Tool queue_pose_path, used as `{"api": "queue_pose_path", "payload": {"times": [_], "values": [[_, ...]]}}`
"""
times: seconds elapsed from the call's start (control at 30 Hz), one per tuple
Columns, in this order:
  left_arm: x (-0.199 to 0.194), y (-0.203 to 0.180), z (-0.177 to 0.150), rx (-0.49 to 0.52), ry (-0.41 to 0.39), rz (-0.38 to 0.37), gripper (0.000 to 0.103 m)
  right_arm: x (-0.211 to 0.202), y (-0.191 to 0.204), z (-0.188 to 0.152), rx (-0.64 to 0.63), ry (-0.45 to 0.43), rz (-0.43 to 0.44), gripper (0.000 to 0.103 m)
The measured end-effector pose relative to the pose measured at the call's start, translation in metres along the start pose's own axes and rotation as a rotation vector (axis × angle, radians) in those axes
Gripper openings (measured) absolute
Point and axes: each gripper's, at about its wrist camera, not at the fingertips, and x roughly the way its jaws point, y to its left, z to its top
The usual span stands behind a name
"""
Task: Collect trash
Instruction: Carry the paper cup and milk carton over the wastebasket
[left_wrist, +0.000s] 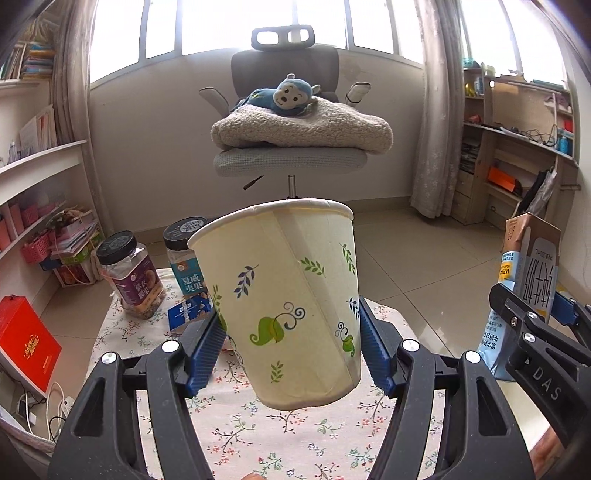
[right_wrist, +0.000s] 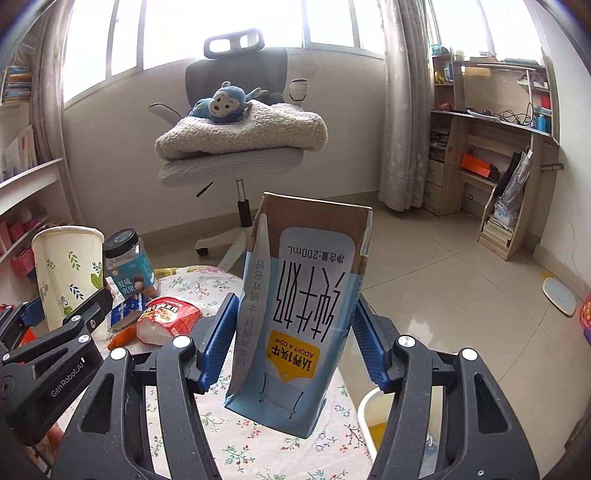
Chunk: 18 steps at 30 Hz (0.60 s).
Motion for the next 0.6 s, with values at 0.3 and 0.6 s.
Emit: {"api": "queue_pose_path", "payload": {"times": [0.3,0.6], "values": [[-0.003,-0.052,0.0,0.068,-0.008,-0.07,0.066,-0.005,-0.058,-0.001,0.054,0.011,-0.094,0.058],[-0.006,-0.111,-0.006,0.132,0.002,-0.16,0.066,-0.018,-0.129,-0.008,0.151,0.015,-0.197,0.07]]}}
